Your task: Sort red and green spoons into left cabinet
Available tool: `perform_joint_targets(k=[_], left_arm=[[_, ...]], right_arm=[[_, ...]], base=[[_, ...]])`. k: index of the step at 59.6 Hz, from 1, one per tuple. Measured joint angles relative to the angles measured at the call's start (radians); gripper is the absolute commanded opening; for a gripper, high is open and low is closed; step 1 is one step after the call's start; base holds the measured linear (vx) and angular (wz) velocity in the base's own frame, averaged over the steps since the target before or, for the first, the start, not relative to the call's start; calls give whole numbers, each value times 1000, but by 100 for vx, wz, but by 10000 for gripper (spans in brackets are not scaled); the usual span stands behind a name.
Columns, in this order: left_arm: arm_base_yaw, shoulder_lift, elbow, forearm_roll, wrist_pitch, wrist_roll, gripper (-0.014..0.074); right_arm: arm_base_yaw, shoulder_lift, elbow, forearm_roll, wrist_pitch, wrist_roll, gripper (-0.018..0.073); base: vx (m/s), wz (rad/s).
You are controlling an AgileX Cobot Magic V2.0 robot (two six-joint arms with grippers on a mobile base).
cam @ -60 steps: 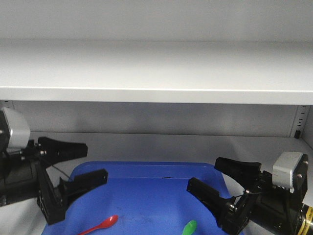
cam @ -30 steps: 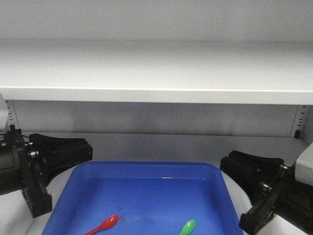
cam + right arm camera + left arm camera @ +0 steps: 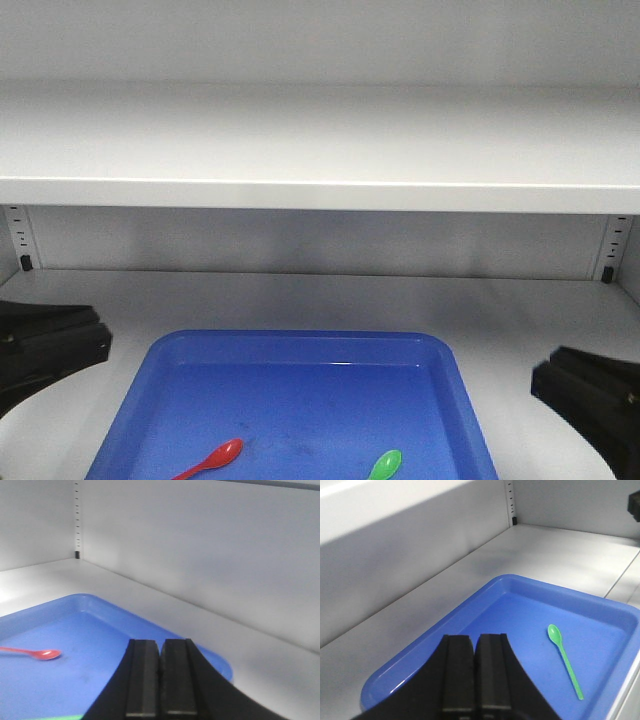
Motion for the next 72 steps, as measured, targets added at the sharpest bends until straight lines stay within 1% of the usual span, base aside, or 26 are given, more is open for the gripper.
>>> perform_joint_targets(k=[4, 8, 16, 24, 29, 43, 50, 56, 60, 62, 67, 69, 72], left_arm=[[0, -44, 41, 14, -16, -26, -1], [0, -95, 93, 18, -34, -44, -1], [0, -211, 207, 19, -69, -89, 0], [0, -302, 270, 19, -84, -102, 0], [0, -342, 281, 20, -52, -104, 0], [0, -380, 281, 23, 97, -105, 0], [0, -382, 281, 26, 137, -105, 0], [0, -382, 281, 29, 145, -105, 0], [0, -382, 281, 31, 122, -105, 0], [-1, -382, 282, 25, 93, -105, 0], [-1, -385, 301, -6, -40, -111, 0], [-1, -393, 305, -3, -94, -124, 0], [-1, -414, 309, 23, -174, -163, 0]], right_arm=[[0, -42, 13, -87, -5, 85, -4], [0, -81, 30, -135, -6, 145, -4], [0, -127, 52, -160, -12, 179, -4], [0, -134, 57, -165, -35, 182, -4], [0, -134, 57, -167, -35, 182, -4], [0, -134, 57, -167, -35, 182, -4], [0, -134, 57, -168, -35, 182, -4], [0, -134, 57, -168, -35, 182, -4], [0, -134, 57, -168, -35, 182, -4], [0, -134, 57, -168, -35, 182, -4], [0, -134, 57, -168, -35, 182, -4], [0, -134, 57, -168, -37, 182, -4], [0, -134, 57, -168, -37, 182, -4]], base=[[0, 0], [0, 0], [0, 0], [0, 0], [0, 0], [0, 0], [0, 0], [0, 0], [0, 0], [0, 0], [0, 0], [0, 0], [0, 0]])
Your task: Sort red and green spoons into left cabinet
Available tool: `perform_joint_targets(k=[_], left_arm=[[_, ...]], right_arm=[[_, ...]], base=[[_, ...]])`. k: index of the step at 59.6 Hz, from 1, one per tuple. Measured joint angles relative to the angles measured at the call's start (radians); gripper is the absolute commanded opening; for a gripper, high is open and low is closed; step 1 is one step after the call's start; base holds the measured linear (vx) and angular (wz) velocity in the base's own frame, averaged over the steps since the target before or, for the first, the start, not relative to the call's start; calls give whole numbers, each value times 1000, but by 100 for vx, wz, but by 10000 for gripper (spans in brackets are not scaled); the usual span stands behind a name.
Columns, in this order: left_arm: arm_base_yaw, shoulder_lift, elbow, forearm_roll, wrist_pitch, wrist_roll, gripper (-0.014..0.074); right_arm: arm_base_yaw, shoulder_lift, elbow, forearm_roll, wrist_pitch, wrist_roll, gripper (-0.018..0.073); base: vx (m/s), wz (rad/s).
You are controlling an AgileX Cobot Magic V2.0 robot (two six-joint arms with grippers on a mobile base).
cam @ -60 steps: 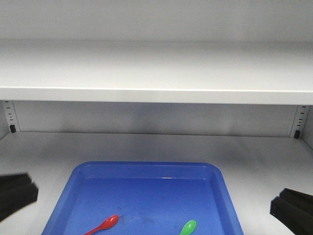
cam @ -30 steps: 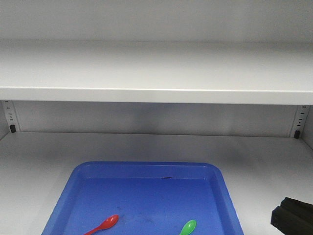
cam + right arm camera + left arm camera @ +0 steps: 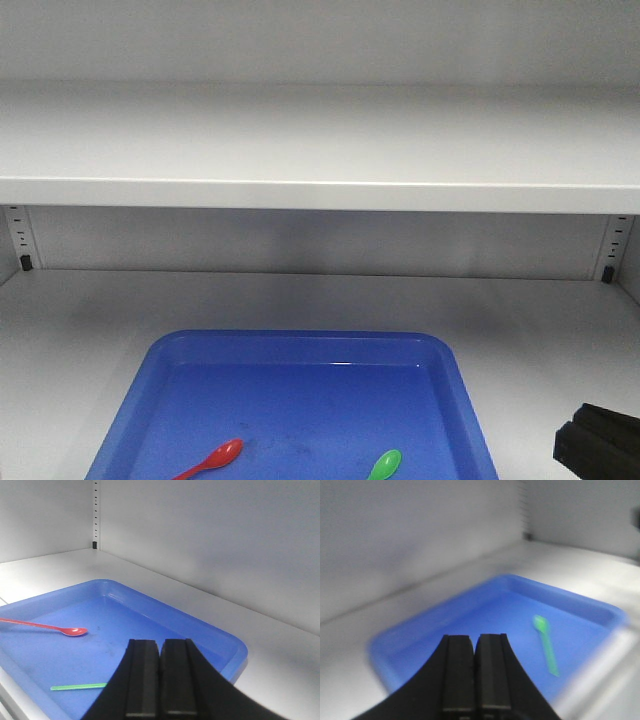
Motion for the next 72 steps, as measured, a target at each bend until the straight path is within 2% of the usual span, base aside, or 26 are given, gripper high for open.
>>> perform_joint_targets(k=[5, 9, 13, 17, 23, 28, 38, 42, 47, 54, 60, 72], left_arm=[[0, -42, 1, 101, -89, -120, 0], [0, -76, 1, 248, -116, -272, 0], [0, -111, 6, 443, -118, -473, 0], [0, -152, 35, 604, -135, -644, 0], [0, -237, 125, 759, -210, -822, 0], [0, -325, 223, 811, -266, -885, 0], [0, -476, 425, 896, -298, -946, 0], [1, -482, 505, 943, -315, -1008, 0], [6, -482, 591, 1007, -363, -1123, 0], [17, -482, 620, 1095, -416, -1243, 0], [34, -482, 620, 1157, -452, -1273, 0], [65, -482, 620, 1178, -425, -1282, 0]], right_arm=[[0, 0, 0, 0, 0, 0, -4], [0, 0, 0, 0, 0, 0, -4], [0, 0, 0, 0, -2, 0, -4], [0, 0, 0, 0, -2, 0, -4], [0, 0, 0, 0, -2, 0, -4], [0, 0, 0, 0, -2, 0, -4], [0, 0, 0, 0, -2, 0, -4], [0, -2, 1, 0, -3, 0, -4], [0, -2, 1, -1, -3, 0, -4], [0, -2, 1, -2, -3, 0, -4], [0, -2, 1, -2, -3, 0, -4], [0, -2, 1, -2, -3, 0, -4]], base=[[0, 0], [0, 0], [0, 0], [0, 0], [0, 0], [0, 0], [0, 0], [0, 1], [0, 0], [0, 0], [0, 0], [0, 0]])
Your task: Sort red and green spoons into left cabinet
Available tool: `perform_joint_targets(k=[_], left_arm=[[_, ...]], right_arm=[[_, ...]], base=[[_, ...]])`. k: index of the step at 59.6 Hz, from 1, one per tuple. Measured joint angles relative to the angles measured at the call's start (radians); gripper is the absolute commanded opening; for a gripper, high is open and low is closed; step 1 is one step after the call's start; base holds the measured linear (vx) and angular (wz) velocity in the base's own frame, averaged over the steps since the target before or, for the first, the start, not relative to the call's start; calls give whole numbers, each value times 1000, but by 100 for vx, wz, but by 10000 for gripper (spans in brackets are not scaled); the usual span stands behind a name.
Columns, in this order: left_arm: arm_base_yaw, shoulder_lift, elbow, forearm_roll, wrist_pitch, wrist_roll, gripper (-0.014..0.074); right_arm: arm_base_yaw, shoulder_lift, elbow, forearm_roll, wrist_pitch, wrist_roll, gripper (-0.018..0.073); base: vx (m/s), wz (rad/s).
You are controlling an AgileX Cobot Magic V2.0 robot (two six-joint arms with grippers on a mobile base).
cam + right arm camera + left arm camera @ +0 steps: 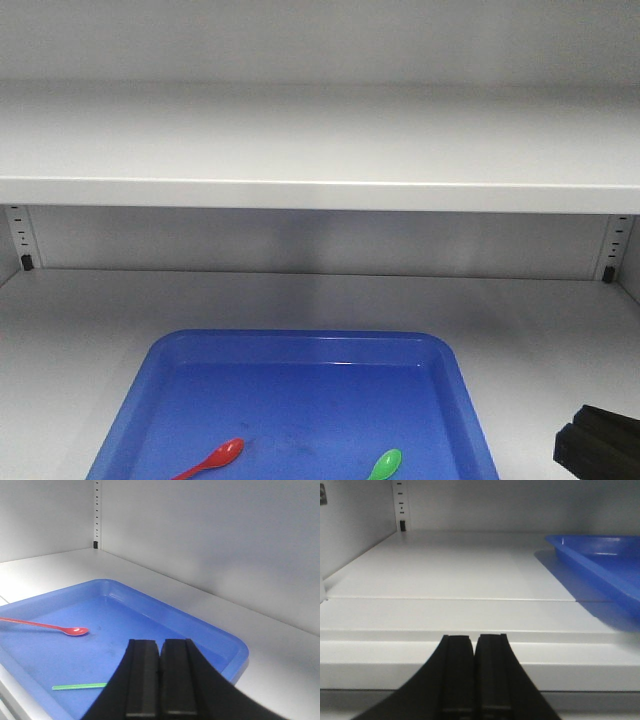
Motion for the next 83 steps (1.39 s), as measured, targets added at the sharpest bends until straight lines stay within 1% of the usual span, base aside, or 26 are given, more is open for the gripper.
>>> perform_joint_targets(k=[5, 11, 71, 77, 83], left_arm=[[2, 0, 0, 1, 32, 0, 0], [2, 0, 0, 1, 45, -1, 0], [2, 0, 0, 1, 50, -1, 0], [2, 0, 0, 1, 50, -1, 0], [2, 0, 0, 1, 51, -1, 0]], right_arm=[[0, 0, 0, 0, 0, 0, -4], [0, 0, 0, 0, 0, 0, -4], [0, 0, 0, -1, 2, 0, -4], [0, 0, 0, -1, 35, 8, -4], [0, 6, 0, 1, 99, 62, -4]], base=[[0, 0], [0, 0], [0, 0], [0, 0], [0, 0]])
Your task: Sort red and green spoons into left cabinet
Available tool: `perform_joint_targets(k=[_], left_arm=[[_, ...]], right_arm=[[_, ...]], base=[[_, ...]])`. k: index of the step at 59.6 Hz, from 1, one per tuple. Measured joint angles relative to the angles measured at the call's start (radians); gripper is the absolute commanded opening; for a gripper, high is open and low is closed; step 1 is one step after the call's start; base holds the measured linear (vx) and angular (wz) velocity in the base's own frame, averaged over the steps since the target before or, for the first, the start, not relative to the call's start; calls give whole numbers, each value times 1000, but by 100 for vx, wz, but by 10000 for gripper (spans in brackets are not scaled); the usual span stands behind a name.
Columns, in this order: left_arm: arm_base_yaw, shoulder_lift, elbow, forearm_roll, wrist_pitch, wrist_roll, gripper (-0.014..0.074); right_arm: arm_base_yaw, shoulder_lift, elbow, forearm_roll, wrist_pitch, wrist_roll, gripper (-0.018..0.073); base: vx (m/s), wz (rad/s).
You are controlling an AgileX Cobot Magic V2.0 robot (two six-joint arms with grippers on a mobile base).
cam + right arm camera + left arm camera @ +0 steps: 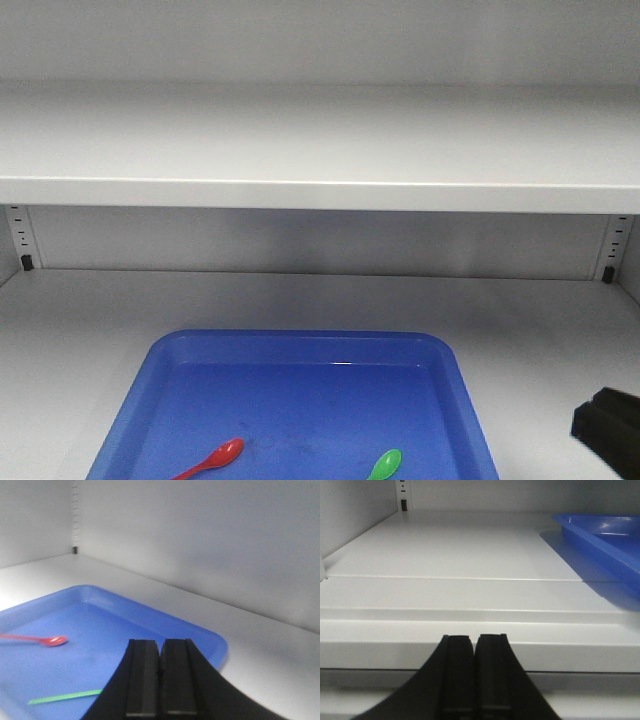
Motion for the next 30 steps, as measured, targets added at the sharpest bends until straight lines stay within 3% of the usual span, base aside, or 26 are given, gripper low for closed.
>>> perform_joint_targets(k=[7, 11, 14, 19, 28, 30], left_arm=[[0, 0, 0, 0, 0, 0, 0], [0, 0, 0, 0, 0, 0, 0], [0, 0, 0, 0, 0, 0, 0], [0, 0, 0, 0, 0, 0, 0], [0, 0, 0, 0, 0, 0, 0], [0, 0, 0, 0, 0, 0, 0]], right_arm=[[0, 2, 0, 3, 72, 15, -4], [0, 2, 1, 50, 97, -64, -4], [0, 2, 2, 158, 114, -185, -4], [0, 2, 2, 500, 160, -510, -4], [0, 2, 2, 1251, 352, -1169, -4], [-1, 2, 2, 1360, 394, -1302, -4]], base=[[0, 0], [0, 0], [0, 0], [0, 0], [0, 0], [0, 0]])
